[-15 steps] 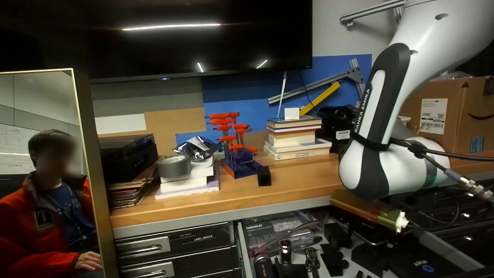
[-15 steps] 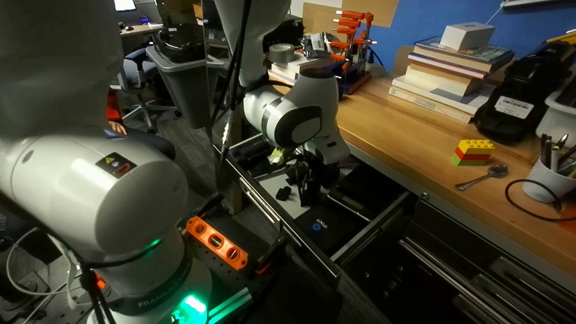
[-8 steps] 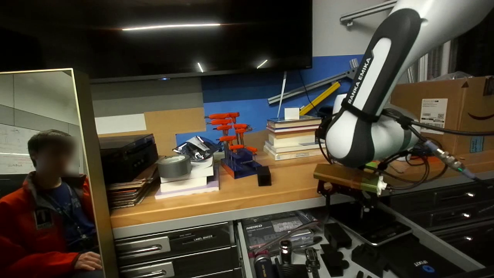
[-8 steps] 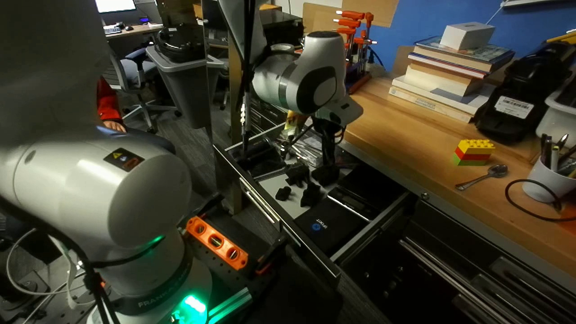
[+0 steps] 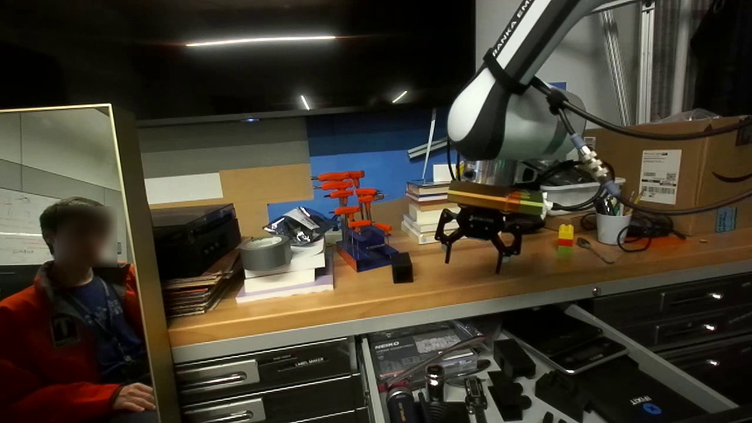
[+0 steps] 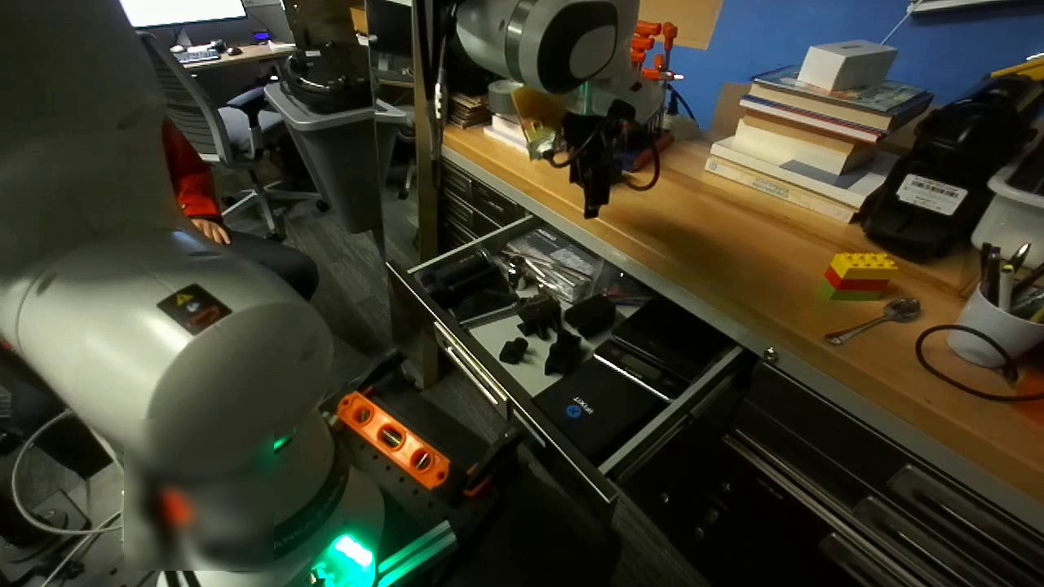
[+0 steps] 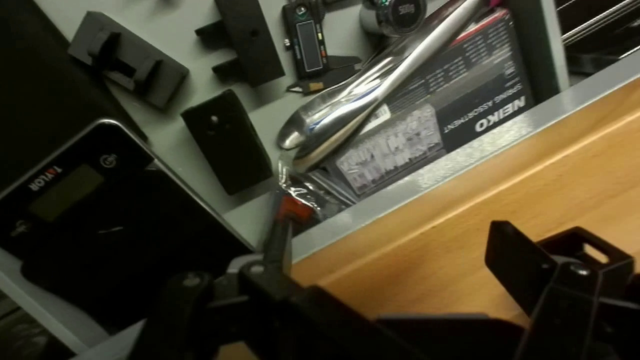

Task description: Put the black objects in the drawer, then close it

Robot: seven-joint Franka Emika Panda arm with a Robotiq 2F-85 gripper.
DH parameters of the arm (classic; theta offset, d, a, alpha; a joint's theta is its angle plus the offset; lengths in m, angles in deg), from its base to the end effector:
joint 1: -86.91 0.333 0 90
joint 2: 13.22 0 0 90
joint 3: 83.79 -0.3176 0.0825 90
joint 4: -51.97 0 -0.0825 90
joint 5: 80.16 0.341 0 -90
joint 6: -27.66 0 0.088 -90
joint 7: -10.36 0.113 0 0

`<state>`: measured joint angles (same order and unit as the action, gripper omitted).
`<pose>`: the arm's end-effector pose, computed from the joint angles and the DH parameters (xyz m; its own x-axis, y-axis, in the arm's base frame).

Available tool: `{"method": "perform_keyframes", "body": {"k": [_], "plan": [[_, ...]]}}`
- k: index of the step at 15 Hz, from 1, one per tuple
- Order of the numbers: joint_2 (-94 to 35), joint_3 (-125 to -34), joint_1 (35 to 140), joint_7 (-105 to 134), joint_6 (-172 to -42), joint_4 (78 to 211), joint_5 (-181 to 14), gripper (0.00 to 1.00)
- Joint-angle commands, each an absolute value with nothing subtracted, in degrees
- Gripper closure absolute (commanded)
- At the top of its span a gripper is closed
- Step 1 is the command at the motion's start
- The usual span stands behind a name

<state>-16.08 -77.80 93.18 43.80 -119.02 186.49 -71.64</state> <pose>0.4949 0.0009 0.3538 0.7610 -0.6441 0.0779 -0.6272 -0.7611 -0.1656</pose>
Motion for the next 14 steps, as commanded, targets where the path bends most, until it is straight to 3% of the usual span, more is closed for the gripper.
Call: {"method": "perform_keyframes", "body": {"k": [1,14], "plan": [[-18.71,-80.79,90.42,32.87,-115.32,180.11,-67.0,0.0],[-37.19,-84.29,89.45,18.97,-116.16,160.57,-69.15,0.0]]}}
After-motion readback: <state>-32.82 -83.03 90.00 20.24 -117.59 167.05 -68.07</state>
